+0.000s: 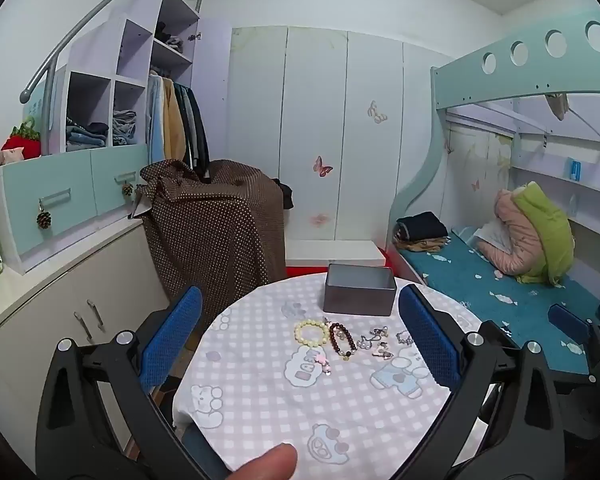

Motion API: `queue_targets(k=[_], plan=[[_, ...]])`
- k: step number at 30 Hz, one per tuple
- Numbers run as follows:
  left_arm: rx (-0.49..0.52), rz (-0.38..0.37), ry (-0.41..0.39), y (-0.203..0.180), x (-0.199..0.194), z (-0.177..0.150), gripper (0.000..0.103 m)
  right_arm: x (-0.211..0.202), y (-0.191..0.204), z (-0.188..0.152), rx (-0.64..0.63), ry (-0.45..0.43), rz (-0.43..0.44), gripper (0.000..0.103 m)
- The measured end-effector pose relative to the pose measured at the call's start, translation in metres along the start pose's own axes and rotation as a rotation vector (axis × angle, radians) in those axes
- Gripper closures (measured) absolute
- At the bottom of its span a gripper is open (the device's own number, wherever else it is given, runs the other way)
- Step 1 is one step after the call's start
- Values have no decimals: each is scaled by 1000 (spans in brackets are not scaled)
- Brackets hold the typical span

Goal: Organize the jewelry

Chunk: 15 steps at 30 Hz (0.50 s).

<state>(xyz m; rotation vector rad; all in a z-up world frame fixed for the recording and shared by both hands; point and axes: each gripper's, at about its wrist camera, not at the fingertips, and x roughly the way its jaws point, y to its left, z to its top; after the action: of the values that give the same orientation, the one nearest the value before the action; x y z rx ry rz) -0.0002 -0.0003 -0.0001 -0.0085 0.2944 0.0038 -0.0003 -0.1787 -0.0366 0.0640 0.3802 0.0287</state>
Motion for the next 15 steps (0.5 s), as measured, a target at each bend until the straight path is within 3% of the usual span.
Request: queue_targets(k=[15], plan=[[11, 1, 0, -5, 4, 3, 5, 0, 5, 6, -16, -13, -2, 7]])
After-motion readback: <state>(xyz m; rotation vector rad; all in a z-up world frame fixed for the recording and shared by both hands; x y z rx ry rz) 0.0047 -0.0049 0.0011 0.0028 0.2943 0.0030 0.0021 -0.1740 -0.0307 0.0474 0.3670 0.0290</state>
